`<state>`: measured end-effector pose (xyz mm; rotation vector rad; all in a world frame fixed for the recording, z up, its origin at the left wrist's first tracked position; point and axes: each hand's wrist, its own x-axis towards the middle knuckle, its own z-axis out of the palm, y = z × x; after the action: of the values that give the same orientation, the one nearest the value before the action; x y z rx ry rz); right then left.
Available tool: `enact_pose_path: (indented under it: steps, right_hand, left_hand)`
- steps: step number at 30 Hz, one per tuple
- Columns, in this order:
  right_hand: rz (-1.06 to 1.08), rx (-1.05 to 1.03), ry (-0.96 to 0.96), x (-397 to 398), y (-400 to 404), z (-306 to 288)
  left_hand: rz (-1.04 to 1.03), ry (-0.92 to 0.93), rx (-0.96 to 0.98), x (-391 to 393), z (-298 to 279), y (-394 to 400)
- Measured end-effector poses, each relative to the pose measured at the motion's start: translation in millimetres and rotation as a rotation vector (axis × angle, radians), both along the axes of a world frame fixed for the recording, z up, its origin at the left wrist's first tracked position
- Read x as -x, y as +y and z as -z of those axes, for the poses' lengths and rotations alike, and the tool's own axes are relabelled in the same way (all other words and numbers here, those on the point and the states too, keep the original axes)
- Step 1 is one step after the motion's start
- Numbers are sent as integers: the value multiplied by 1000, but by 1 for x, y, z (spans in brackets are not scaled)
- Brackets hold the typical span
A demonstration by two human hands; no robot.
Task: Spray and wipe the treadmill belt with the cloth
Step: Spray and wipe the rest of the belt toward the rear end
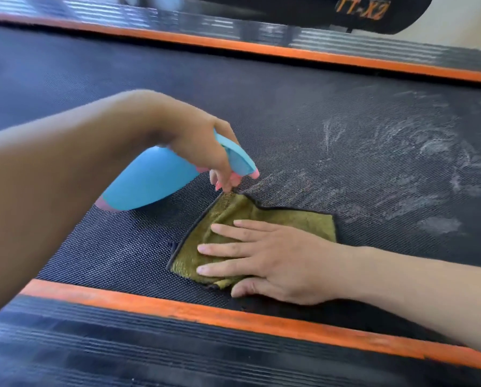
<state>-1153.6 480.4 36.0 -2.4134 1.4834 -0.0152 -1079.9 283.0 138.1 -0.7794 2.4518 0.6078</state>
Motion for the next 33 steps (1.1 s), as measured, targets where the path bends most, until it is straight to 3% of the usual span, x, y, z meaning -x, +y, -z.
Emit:
enact_pose_path:
  steps: [6,12,17,25,27,30,33]
  right_hand:
    - [27,-25,-100,-22,-36,2]
    - [-96,-120,-111,10,23,-5]
    - [208,-94,-36,73,106,-11]
    - [1146,-171,20,180,212,-10]
    - [1071,-241,101,165,210,-12]
    - [872,-209,48,127,202,-14]
    - [996,-157,-60,156,222,-16]
  left_hand:
    - [-35,51,26,-4,-5,-6]
    - [36,72,-5,10,-3,3]
    - [98,140,-64,35,2,20]
    - [328,241,-173,137,-3,116]
    - [362,320,-205,163,-3,145]
    - [350,446,-246,198,0,181]
    - [397,478,-262,222,3,203]
